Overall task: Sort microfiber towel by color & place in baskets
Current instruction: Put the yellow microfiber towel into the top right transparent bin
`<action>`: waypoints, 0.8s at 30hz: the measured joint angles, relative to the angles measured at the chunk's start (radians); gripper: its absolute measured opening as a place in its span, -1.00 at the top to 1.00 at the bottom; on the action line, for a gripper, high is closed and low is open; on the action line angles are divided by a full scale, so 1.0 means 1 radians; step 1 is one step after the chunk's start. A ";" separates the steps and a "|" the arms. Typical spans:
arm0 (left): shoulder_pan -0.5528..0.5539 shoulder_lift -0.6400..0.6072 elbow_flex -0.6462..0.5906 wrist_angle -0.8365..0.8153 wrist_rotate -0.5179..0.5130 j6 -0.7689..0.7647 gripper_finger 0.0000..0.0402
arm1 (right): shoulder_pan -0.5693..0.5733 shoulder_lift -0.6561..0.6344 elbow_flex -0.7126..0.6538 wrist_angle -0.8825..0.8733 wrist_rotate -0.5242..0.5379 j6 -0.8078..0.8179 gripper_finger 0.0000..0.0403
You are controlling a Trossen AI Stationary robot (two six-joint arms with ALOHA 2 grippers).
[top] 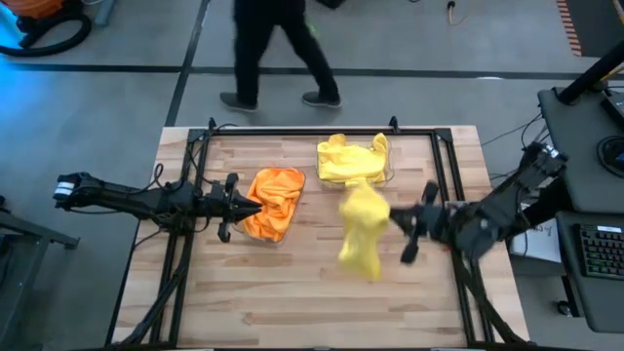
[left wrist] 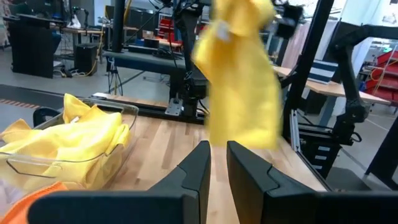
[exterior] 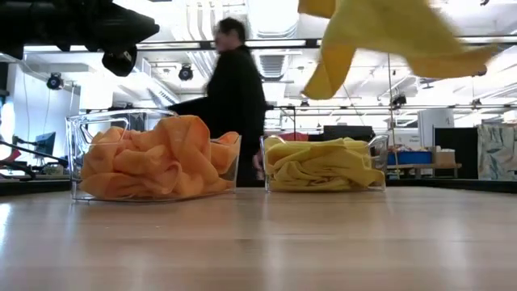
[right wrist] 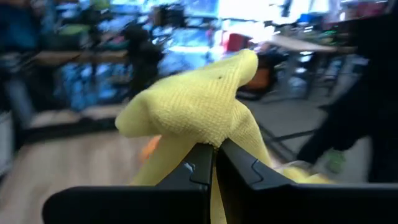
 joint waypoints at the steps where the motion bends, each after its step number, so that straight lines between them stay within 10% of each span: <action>1: 0.000 0.000 0.000 0.000 0.000 -0.006 0.81 | -0.030 -0.020 0.000 0.022 -0.001 -0.031 0.96; 12: 0.000 -0.003 0.000 0.014 -0.002 0.047 0.81 | -0.435 -0.132 0.001 0.258 -0.183 -0.428 0.96; 24: 0.000 0.013 0.000 0.015 -0.002 0.042 0.81 | -0.929 -0.011 0.001 0.215 -0.532 -0.411 0.96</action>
